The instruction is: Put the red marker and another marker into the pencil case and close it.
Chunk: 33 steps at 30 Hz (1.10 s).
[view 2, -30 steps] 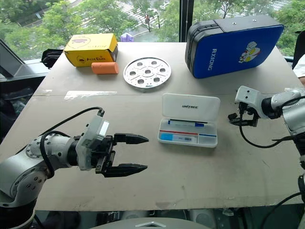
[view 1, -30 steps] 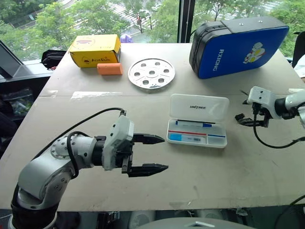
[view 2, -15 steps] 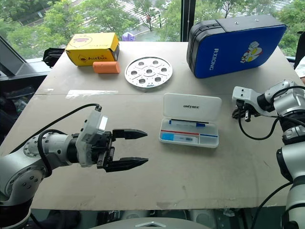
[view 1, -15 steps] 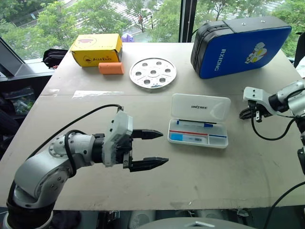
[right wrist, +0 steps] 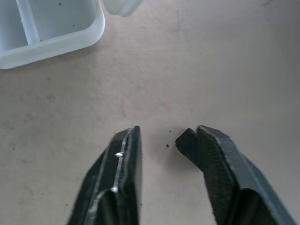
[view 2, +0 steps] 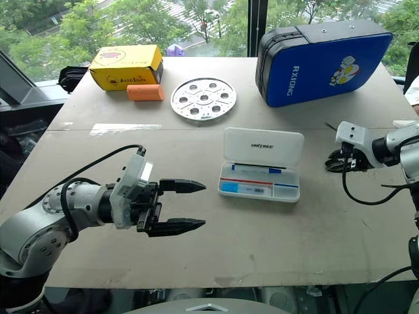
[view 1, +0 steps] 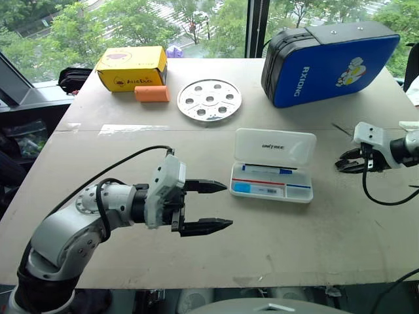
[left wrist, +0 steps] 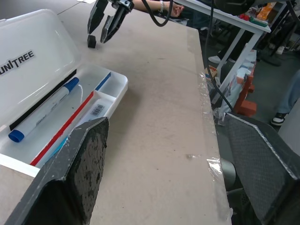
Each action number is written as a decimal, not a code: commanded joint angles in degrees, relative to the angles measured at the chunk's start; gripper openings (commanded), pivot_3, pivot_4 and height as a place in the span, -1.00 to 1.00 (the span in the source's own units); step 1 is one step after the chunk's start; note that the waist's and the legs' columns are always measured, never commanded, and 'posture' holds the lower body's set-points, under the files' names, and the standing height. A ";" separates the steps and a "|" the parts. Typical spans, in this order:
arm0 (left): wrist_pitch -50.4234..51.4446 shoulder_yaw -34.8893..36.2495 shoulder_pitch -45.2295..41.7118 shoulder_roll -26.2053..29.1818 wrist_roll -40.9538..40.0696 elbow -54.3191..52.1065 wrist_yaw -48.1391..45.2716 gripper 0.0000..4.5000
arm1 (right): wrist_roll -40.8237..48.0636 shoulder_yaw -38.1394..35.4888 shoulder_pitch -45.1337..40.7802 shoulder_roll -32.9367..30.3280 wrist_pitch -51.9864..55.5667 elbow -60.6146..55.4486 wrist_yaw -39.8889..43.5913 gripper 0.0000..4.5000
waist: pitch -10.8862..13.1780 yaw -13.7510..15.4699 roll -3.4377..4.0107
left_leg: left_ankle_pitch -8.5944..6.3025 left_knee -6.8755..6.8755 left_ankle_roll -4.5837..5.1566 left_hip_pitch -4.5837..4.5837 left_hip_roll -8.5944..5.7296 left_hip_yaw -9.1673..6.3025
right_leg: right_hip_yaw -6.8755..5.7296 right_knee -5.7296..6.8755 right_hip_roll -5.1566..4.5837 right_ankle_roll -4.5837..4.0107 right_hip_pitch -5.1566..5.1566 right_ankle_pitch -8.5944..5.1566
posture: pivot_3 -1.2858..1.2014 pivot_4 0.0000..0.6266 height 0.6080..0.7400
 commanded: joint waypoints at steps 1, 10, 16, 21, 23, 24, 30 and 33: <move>-1.43 -0.57 -0.68 0.50 0.24 -0.15 -0.14 0.76 | -1.99 -0.32 -0.55 -1.02 -5.11 -0.29 -2.01 -0.09 | 0.01 -0.06 0.01 | 0.00 0.01 0.00 0.00 0.00 0.02 | 0.01 0.00 0.00 0.00 0.00 0.00 | 0.03 -0.52 1.00; -1.86 -0.58 -0.13 0.80 0.30 -0.62 0.28 0.76 | -10.54 6.02 -7.60 2.29 -15.16 14.80 -4.31 -0.09 | 0.01 -0.18 0.01 | 0.00 0.01 0.00 0.02 0.00 0.21 | 0.01 0.00 0.02 0.00 0.00 0.00 | 0.03 -0.52 1.00; -2.29 0.37 1.63 1.27 -0.08 -1.90 1.17 0.76 | -11.43 6.29 -11.76 3.30 -16.98 20.03 -3.08 -0.83 | 0.01 -0.12 0.01 | 0.01 -0.01 -0.01 0.01 0.01 0.33 | 0.01 -0.04 0.00 -0.01 0.00 0.00 | 0.03 -0.52 1.00; -2.97 0.44 2.35 1.33 0.14 -1.94 1.44 0.76 | -7.47 3.46 -8.28 1.38 -12.77 12.59 1.25 -1.00 | 0.02 0.00 0.02 | 0.00 -0.01 -0.01 0.01 0.01 0.31 | 0.00 -0.03 0.00 -0.01 0.00 0.00 | 0.03 -0.52 1.00; -3.35 0.82 2.79 1.55 0.17 -1.68 1.05 0.76 | -2.45 0.80 -4.34 0.42 -5.39 2.23 4.26 -1.00 | 0.03 0.02 0.04 | 0.00 -0.02 -0.01 -0.02 0.02 0.24 | -0.02 -0.04 -0.01 -0.01 -0.01 0.00 | 0.03 -0.52 1.00; -3.49 1.00 2.99 1.68 0.15 -1.54 0.88 0.76 | 0.19 -0.46 -2.12 0.08 -0.85 -3.81 5.41 -1.00 | 0.04 0.03 0.07 | 0.00 -0.02 0.00 -0.02 0.02 0.15 | 0.00 -0.04 -0.01 -0.01 -0.01 0.00 | 0.03 -0.52 1.00; -4.64 3.26 6.59 3.33 -0.02 -2.06 -1.32 0.76 | 9.58 -1.64 9.18 3.23 33.86 -46.25 -3.47 -1.00 | 0.04 -0.32 0.14 | -0.01 -0.05 0.00 -0.03 0.10 -0.09 | 0.03 0.21 0.09 -0.01 -0.17 -0.01 | 0.03 -0.52 1.00; -4.90 4.36 8.18 4.22 -0.64 -1.80 -2.59 0.76 | 9.14 0.44 10.83 4.50 40.46 -52.17 -8.93 -1.00 | 0.06 0.31 0.11 | 0.00 -0.02 0.00 -0.05 0.05 -0.10 | -0.02 0.30 0.08 -0.02 -0.20 -0.02 | 0.03 -0.52 1.00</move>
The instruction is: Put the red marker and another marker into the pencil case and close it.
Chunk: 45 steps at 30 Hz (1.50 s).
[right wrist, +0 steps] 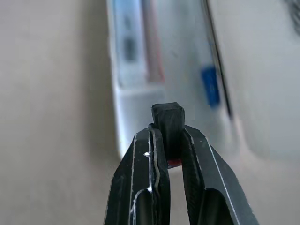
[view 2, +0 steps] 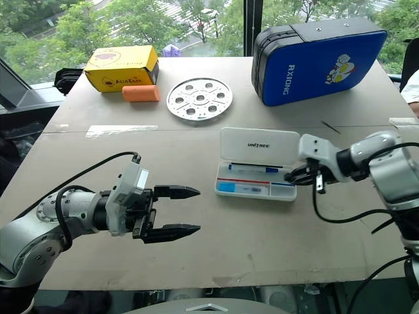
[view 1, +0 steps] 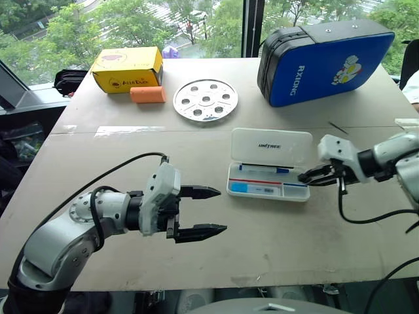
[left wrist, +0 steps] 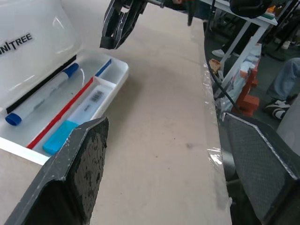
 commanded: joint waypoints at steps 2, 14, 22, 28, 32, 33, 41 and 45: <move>-1.56 2.72 1.30 1.50 -1.23 -0.69 -2.03 0.76 | 0.18 1.29 2.59 -0.51 9.33 -8.33 -7.48 -1.00 | -0.02 0.79 -0.06 | 0.00 0.03 0.00 -0.02 -0.04 0.00 | -0.05 -0.03 -0.06 0.00 0.01 -0.01 | 0.03 -0.52 1.00; -0.39 2.29 0.09 1.76 -2.23 -1.46 -0.50 0.76 | 5.18 1.08 5.11 -3.82 12.25 -11.40 -12.06 0.16 | 0.00 1.04 -0.08 | 0.00 0.02 0.00 -0.06 -0.04 0.11 | 0.04 -0.15 -0.03 0.01 -0.01 0.00 | 0.03 -0.52 1.00; -0.34 3.19 1.15 1.32 -3.02 -1.97 1.88 0.76 | 15.09 -15.97 2.75 -1.39 18.56 -3.45 -16.28 -0.18 | 0.02 1.04 -0.14 | 0.00 0.02 0.01 -0.08 -0.04 0.12 | 0.05 -0.15 -0.03 0.02 -0.01 0.00 | 0.03 -0.52 1.00; -2.07 5.54 4.45 1.58 -3.38 -2.07 0.15 0.76 | 10.75 -16.78 -8.57 1.69 14.03 15.92 -26.30 -0.99 | 0.04 0.38 -0.14 | 0.00 0.00 0.00 -0.07 -0.04 0.32 | 0.06 -0.16 -0.01 0.01 -0.01 0.00 | 0.03 -0.52 1.00; -2.98 6.97 5.85 1.29 -3.74 -1.81 -0.38 0.76 | 3.10 -9.13 -21.85 7.91 1.73 39.37 -30.12 -0.99 | 0.06 -0.95 -0.15 | 0.00 -0.05 0.01 -0.02 0.01 0.59 | 0.22 -0.15 0.07 0.00 -0.09 0.00 | 0.03 -0.52 1.00; -3.03 7.12 6.01 1.18 -3.88 -1.90 -0.26 0.76 | 2.04 -8.02 -23.79 8.63 -0.55 43.37 -29.65 -0.99 | 0.06 -1.22 -0.15 | 0.00 -0.06 0.01 0.01 0.02 0.61 | 0.23 -0.15 0.07 0.00 -0.10 0.00 | 0.03 -0.52 1.00; -5.24 10.80 8.90 -3.35 -5.51 -2.14 4.46 0.76 | 1.49 0.91 -34.33 13.77 -9.51 62.08 -3.51 -0.99 | 0.10 -1.34 -0.12 | -0.02 -0.27 0.03 -0.21 0.02 0.64 | 0.19 -0.40 -0.08 0.02 -0.21 0.02 | 0.03 -0.52 1.00; -5.98 12.51 12.46 -3.52 -6.75 -2.68 1.69 0.76 | 5.46 2.15 -28.30 10.99 -4.98 45.86 4.80 -0.99 | 0.11 -1.24 -0.10 | -0.03 -0.26 0.04 -0.20 0.05 0.42 | 0.18 -0.35 -0.15 0.02 -0.22 0.02 | 0.03 -0.52 1.00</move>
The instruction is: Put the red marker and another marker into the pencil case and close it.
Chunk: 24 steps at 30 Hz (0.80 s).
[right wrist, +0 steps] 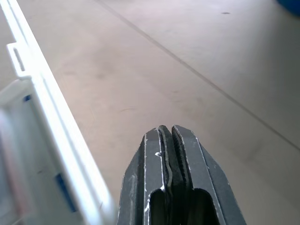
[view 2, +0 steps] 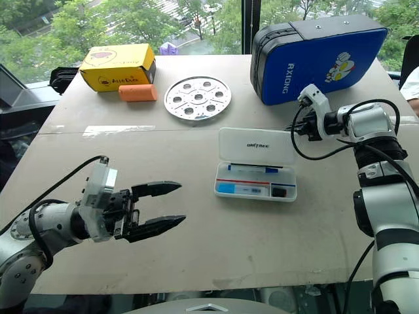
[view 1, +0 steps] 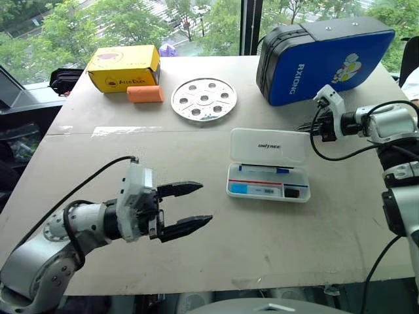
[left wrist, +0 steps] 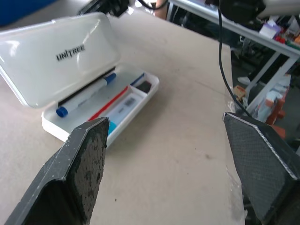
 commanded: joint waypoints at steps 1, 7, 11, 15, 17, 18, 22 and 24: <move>-1.28 2.93 2.43 0.24 -2.22 -1.97 -1.77 0.76 | 4.92 -0.32 4.70 -3.57 4.84 -16.85 6.49 -0.99 | 0.00 0.13 0.00 | 0.00 0.00 0.00 -0.01 0.02 -0.15 | -0.06 0.00 -0.02 0.00 0.01 0.00 | 0.03 -0.52 1.00; 0.55 4.85 1.86 2.60 -6.45 -1.51 -2.94 0.76 | 5.22 2.14 20.04 -7.07 8.42 -41.47 1.83 -0.99 | 0.00 1.08 0.00 | 0.00 0.10 0.00 0.03 -0.04 -0.29 | -0.17 0.08 -0.02 0.00 0.08 -0.01 | 0.03 -0.52 1.00; 1.09 3.73 0.03 3.56 -6.83 -1.53 -2.29 0.76 | 0.60 5.90 28.94 -6.33 2.99 -46.13 -4.31 -0.99 | -0.02 1.20 -0.02 | 0.00 0.16 0.00 0.04 -0.09 -0.25 | -0.13 0.08 0.01 0.00 0.10 -0.01 | 0.03 -0.52 1.00; 1.87 1.09 -3.36 3.66 -6.22 -2.48 0.28 0.76 | -5.22 6.72 37.90 -5.71 -9.61 -45.58 -11.91 -0.99 | -0.66 1.17 -0.62 | 0.00 0.17 0.00 0.29 -0.04 -0.29 | -0.15 0.08 0.14 -0.01 0.29 -0.02 | 0.03 -0.52 1.00; 1.69 0.16 -4.23 3.72 -5.46 -2.79 1.01 0.76 | -4.65 2.17 42.00 -4.81 -16.07 -46.87 -15.50 -0.99 | -0.99 1.37 -1.08 | 0.00 0.12 -0.01 0.44 -0.02 -0.31 | -0.25 0.02 0.15 -0.03 0.49 -0.03 | 0.03 -0.52 1.00; 1.88 -0.19 -4.25 4.07 -4.89 -2.74 1.28 0.76 | -1.43 -2.22 44.80 -3.93 -18.11 -50.48 -16.04 -0.99 | -1.02 1.41 -1.11 | -0.01 0.13 -0.01 0.53 -0.01 -0.29 | -0.33 -0.03 0.15 -0.03 0.61 -0.04 | 0.03 -0.52 1.00; 1.56 -1.46 -3.71 4.80 -2.11 -0.84 0.76 0.76 | 12.64 -21.74 59.37 -2.50 -17.02 -64.16 -16.81 -0.76 | -0.71 2.08 -0.63 | 0.00 0.20 -0.01 0.49 -0.03 -0.40 | -0.23 -0.02 0.10 -0.02 0.63 -0.03 | 0.03 -0.52 1.00; 0.47 -1.02 -2.56 4.51 -0.75 0.98 -0.58 0.76 | 15.21 -29.02 69.33 -4.27 -16.10 -68.69 -15.30 -0.40 | -0.69 2.67 -0.41 | 0.00 0.21 -0.01 0.33 -0.10 -0.37 | -0.20 -0.02 0.01 0.00 0.52 -0.03 | 0.03 -0.52 1.00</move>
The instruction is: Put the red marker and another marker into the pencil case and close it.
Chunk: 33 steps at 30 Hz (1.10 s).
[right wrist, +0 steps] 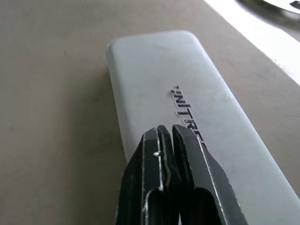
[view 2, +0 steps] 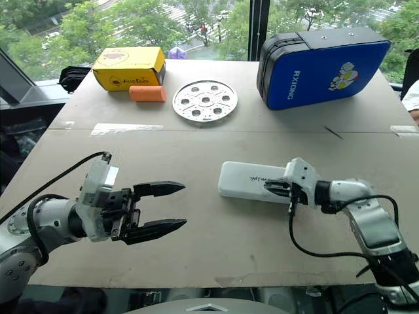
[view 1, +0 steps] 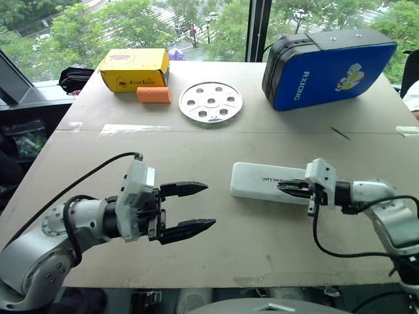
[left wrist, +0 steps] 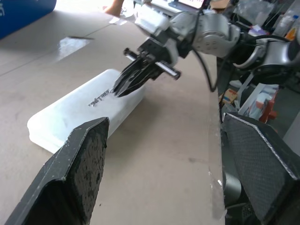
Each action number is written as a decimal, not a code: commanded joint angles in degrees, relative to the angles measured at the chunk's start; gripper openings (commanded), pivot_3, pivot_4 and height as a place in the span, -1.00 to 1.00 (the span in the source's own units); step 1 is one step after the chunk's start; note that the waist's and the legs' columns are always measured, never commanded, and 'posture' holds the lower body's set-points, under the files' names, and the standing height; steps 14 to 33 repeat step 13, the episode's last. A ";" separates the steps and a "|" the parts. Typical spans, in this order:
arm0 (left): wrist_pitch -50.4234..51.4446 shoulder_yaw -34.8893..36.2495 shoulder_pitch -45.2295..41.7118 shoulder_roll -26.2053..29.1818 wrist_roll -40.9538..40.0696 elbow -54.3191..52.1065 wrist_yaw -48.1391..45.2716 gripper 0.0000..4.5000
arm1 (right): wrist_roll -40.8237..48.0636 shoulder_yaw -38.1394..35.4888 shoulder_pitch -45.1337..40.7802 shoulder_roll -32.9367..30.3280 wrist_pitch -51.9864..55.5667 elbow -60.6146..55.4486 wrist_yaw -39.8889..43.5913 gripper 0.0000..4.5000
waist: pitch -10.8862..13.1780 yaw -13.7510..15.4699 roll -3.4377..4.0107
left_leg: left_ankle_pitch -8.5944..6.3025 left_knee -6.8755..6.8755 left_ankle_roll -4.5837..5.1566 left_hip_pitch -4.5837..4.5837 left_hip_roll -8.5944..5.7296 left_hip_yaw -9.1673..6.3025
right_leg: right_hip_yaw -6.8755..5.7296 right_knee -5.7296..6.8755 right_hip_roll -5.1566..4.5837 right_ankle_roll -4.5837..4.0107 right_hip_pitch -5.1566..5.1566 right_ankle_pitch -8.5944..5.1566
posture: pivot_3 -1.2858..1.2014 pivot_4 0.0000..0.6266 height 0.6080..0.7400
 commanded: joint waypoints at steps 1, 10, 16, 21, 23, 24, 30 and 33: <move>-2.61 1.35 2.43 -0.02 2.69 2.49 -2.66 0.76 | 6.37 -15.26 13.07 -3.14 0.88 -9.11 1.77 -0.19 | 0.00 0.45 0.08 | 0.00 -0.01 0.00 0.00 -0.02 0.02 | 0.00 -0.02 0.00 0.01 -0.01 -0.01 | 0.03 -0.52 1.00; -10.27 5.77 17.21 -0.90 11.02 8.62 -10.95 0.76 | 9.23 -43.36 41.95 1.29 -6.15 -8.92 7.66 0.95 | 0.00 0.40 0.13 | -0.02 -0.11 0.02 0.15 0.11 0.47 | 0.09 -0.09 0.15 -0.21 0.00 -0.21 | 0.03 -0.52 1.00; -11.35 4.78 18.14 -0.13 12.81 10.51 -13.36 0.76 | 9.81 -44.01 43.26 1.53 -7.13 -8.67 7.35 0.95 | -0.04 0.31 -0.01 | -0.02 -0.08 0.02 0.21 0.20 0.61 | 0.22 -0.09 0.13 -0.03 -0.01 -0.34 | 0.03 -0.52 1.00; -11.35 4.78 18.14 -0.13 12.81 10.51 -13.36 0.76 | 9.81 -44.01 43.26 1.53 -7.13 -8.67 7.35 0.95 | -0.04 0.31 -0.01 | -0.02 -0.08 0.02 0.21 0.20 0.61 | 0.22 -0.09 0.13 -0.03 -0.01 -0.34 | 0.03 -0.52 1.00; -11.35 4.78 18.14 -0.13 12.81 10.51 -13.36 0.76 | 9.81 -44.01 43.26 1.53 -7.13 -8.67 7.35 0.95 | -0.04 0.31 -0.01 | -0.02 -0.08 0.02 0.21 0.20 0.61 | 0.22 -0.09 0.13 -0.03 -0.01 -0.34 | 0.03 -0.52 1.00; -11.35 4.78 18.14 -0.13 12.81 10.51 -13.36 0.76 | 9.81 -44.01 43.26 1.53 -7.13 -8.67 7.35 0.95 | -0.04 0.31 -0.01 | -0.02 -0.08 0.02 0.21 0.20 0.61 | 0.22 -0.09 0.13 -0.03 -0.01 -0.34 | 0.03 -0.52 1.00; -11.35 4.78 18.14 -0.13 12.81 10.51 -13.36 0.76 | 9.81 -44.01 43.26 1.53 -7.13 -8.67 7.35 0.95 | -0.04 0.31 -0.01 | -0.02 -0.08 0.02 0.21 0.20 0.61 | 0.22 -0.09 0.13 -0.03 -0.01 -0.34 | 0.03 -0.52 1.00; -11.35 4.78 18.14 -0.13 12.81 10.51 -13.36 0.76 | 9.81 -44.01 43.26 1.53 -7.13 -8.67 7.35 0.95 | -0.04 0.31 -0.01 | -0.02 -0.08 0.02 0.21 0.20 0.61 | 0.22 -0.09 0.13 -0.03 -0.01 -0.34 | 0.03 -0.52 1.00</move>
